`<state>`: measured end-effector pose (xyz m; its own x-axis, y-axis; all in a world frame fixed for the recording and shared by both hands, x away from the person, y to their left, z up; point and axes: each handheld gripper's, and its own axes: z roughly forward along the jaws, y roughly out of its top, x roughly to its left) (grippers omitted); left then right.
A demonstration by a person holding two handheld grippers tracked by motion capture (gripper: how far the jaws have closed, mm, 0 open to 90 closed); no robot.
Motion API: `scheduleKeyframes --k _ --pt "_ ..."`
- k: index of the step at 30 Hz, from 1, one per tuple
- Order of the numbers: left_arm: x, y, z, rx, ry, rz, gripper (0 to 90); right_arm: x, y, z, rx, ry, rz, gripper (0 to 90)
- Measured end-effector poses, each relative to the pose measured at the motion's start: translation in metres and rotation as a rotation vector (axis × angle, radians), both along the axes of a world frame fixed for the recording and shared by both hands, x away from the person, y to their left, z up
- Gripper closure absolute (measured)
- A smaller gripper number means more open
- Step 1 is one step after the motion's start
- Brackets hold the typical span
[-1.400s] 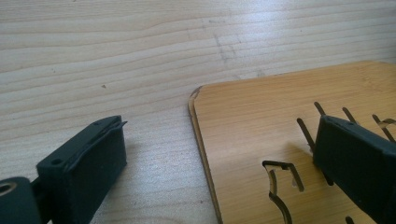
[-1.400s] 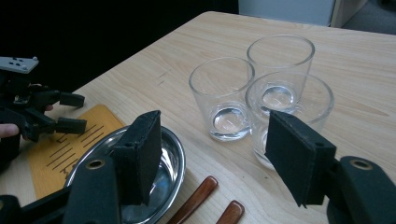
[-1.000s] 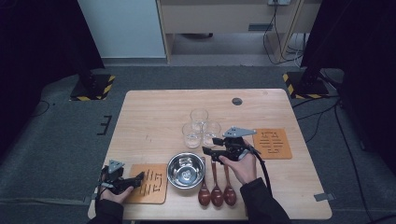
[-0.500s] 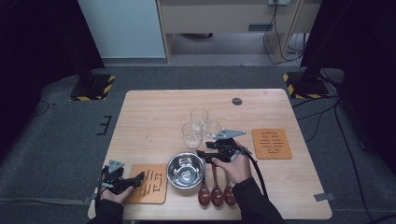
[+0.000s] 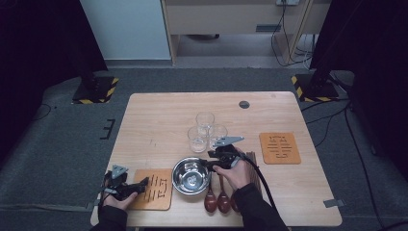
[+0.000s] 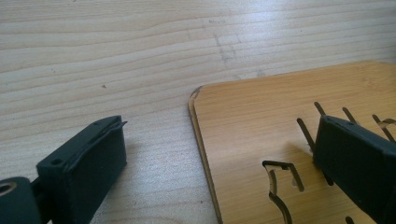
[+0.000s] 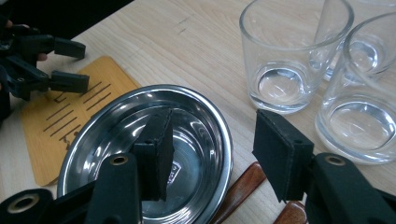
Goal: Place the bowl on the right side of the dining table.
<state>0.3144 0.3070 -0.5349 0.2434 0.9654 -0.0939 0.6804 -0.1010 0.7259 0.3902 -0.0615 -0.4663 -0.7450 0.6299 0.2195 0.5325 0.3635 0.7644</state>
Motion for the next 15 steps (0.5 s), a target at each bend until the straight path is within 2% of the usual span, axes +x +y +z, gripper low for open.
scheduleKeyframes --k 5,8,15 --pt "0.0 0.0 0.0 0.0 0.0 0.0 1.8 0.001 0.004 -0.006 -0.01 0.031 0.003 49.1" --pt "0.0 0.0 0.0 0.0 0.0 -0.001 1.8 0.003 0.007 -0.014 -0.036 0.047 0.002 50.6" --pt "0.0 0.0 0.0 0.0 0.0 -0.001 1.8 0.005 0.009 -0.02 -0.058 0.062 0.001 52.0"
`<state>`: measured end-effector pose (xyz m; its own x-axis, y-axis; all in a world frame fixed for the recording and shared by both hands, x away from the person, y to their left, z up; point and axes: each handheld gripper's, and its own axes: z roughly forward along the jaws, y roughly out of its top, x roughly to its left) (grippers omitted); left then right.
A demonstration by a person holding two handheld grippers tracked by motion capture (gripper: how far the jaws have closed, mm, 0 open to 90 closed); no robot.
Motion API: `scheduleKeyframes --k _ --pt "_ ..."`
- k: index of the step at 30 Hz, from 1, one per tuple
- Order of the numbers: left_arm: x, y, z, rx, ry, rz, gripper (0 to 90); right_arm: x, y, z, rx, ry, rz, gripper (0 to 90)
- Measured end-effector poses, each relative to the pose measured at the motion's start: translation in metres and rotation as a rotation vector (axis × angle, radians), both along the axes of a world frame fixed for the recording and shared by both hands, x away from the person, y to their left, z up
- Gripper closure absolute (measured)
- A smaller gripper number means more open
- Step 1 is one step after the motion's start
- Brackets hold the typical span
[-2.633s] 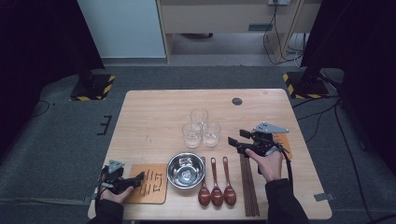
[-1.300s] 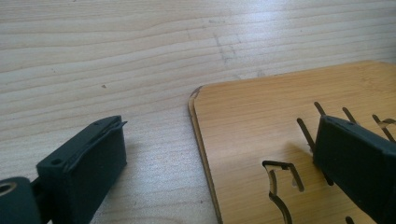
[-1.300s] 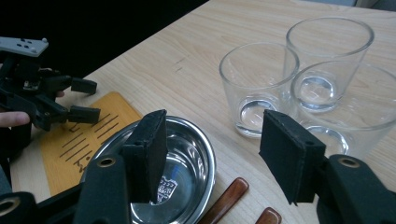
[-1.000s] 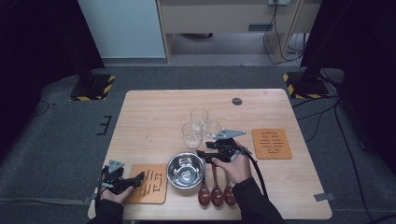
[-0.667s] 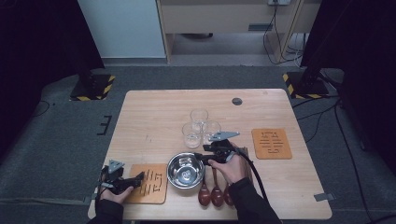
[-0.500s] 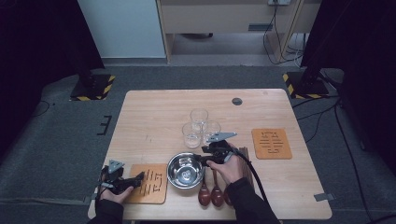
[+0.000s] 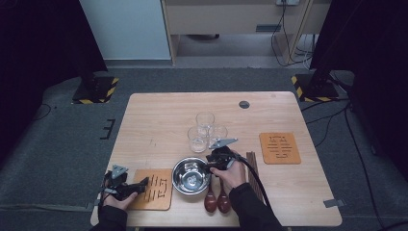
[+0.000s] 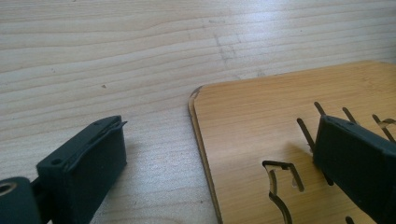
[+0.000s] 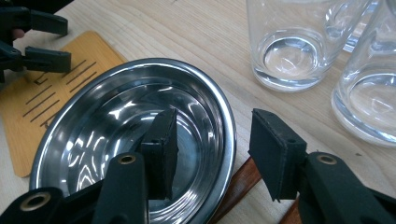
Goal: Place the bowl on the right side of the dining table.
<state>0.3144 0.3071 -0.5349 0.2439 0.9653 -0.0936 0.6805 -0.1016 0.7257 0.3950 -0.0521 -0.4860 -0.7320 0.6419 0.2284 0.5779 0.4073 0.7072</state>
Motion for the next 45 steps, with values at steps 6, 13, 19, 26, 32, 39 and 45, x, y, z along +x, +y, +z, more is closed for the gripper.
scheduleKeyframes --k 6,13,19,26,32,39,45 --pt "0.0 0.0 0.0 0.0 0.0 0.0 1.8 0.002 0.003 -0.005 -0.024 0.024 0.001 54.7" --pt "0.0 0.0 0.0 0.0 0.0 0.0 1.8 0.004 0.008 -0.011 -0.048 0.044 0.003 59.1" --pt "0.0 0.0 0.0 0.0 0.0 0.0 1.8 0.006 0.01 -0.015 -0.057 0.067 -0.005 64.4" --pt "0.0 0.0 0.0 0.0 0.0 0.0 1.8 0.008 0.011 -0.019 -0.07 0.081 -0.001 67.4" --pt "0.0 0.0 0.0 0.0 0.0 0.0 1.8 0.011 0.011 -0.023 -0.082 0.093 -0.006 70.1" --pt "0.0 0.0 0.0 0.0 0.0 0.0 1.8 0.011 0.013 -0.023 -0.077 0.105 -0.019 77.3" --pt "0.0 0.0 0.0 0.0 0.0 0.0 1.7 0.01 0.014 -0.022 -0.075 0.098 -0.024 78.2"
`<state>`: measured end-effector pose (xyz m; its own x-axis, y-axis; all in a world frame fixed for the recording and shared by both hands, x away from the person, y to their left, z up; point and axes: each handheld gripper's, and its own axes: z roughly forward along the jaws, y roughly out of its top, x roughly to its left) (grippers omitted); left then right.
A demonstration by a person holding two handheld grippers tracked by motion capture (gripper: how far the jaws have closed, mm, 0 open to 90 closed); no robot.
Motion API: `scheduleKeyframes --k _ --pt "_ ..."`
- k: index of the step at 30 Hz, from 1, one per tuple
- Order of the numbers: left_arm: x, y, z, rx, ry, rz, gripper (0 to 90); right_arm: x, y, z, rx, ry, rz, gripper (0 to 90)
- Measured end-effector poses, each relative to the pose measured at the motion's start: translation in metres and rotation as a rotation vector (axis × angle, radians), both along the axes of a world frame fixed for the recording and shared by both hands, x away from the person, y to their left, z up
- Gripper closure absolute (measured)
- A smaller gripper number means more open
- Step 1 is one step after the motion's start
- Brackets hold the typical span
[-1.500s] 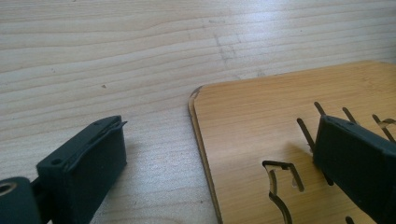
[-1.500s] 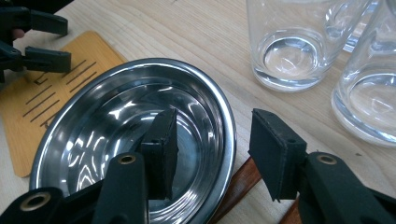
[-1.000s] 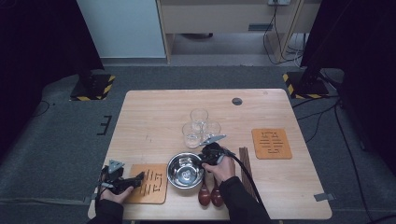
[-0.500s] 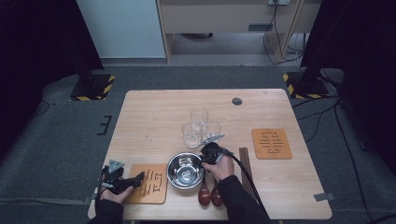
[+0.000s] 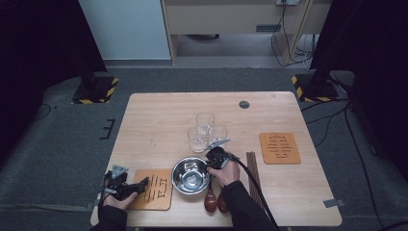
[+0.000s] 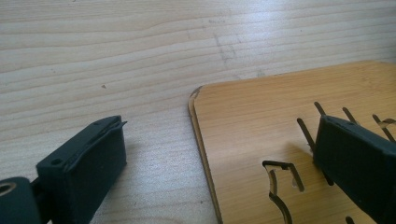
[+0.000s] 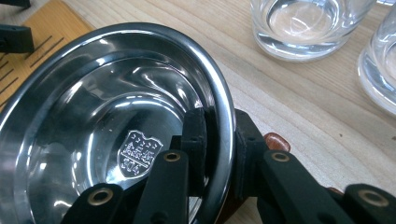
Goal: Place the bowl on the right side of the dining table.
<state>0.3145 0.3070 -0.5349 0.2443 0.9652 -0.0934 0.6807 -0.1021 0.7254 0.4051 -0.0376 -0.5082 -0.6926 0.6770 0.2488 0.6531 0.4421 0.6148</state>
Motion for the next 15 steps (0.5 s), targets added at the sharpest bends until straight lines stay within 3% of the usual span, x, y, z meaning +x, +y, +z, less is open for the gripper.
scheduleKeyframes --k 15 --pt "0.0 0.0 0.0 0.0 0.0 0.0 1.7 -0.006 0.004 0.012 0.122 -0.03 -0.011 82.5"
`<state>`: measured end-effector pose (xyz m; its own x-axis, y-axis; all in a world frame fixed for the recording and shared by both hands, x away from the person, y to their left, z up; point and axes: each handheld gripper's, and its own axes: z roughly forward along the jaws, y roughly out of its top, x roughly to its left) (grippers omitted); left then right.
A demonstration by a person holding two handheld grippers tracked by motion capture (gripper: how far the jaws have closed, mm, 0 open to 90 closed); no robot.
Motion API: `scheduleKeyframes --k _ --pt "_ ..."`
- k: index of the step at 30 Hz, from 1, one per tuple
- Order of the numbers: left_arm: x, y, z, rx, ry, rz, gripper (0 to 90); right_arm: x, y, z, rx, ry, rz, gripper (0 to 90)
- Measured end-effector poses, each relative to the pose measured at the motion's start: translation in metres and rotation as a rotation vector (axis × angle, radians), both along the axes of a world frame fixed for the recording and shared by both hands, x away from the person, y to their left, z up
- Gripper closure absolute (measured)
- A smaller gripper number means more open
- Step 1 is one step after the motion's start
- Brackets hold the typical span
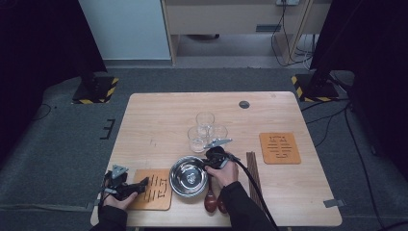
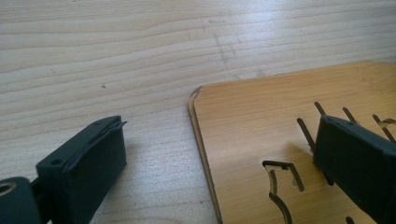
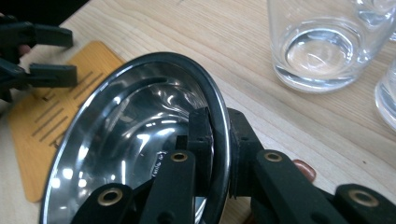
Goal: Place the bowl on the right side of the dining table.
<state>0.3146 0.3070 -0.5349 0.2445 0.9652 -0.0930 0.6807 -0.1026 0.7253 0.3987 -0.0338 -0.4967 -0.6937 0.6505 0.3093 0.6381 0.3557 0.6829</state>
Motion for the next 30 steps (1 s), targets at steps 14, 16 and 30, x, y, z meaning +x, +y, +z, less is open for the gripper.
scheduleKeyframes --k 14,16,30 --pt "0.0 0.0 0.0 0.0 0.0 0.0 1.7 -0.002 0.0 0.005 0.027 -0.022 0.002 83.3" --pt "0.0 0.0 0.0 0.0 0.0 0.0 1.7 -0.003 -0.001 0.006 0.034 -0.015 0.0 83.3" --pt "0.0 0.0 0.0 0.0 0.0 0.0 1.7 -0.009 -0.022 0.022 0.072 -0.042 -0.003 83.3"
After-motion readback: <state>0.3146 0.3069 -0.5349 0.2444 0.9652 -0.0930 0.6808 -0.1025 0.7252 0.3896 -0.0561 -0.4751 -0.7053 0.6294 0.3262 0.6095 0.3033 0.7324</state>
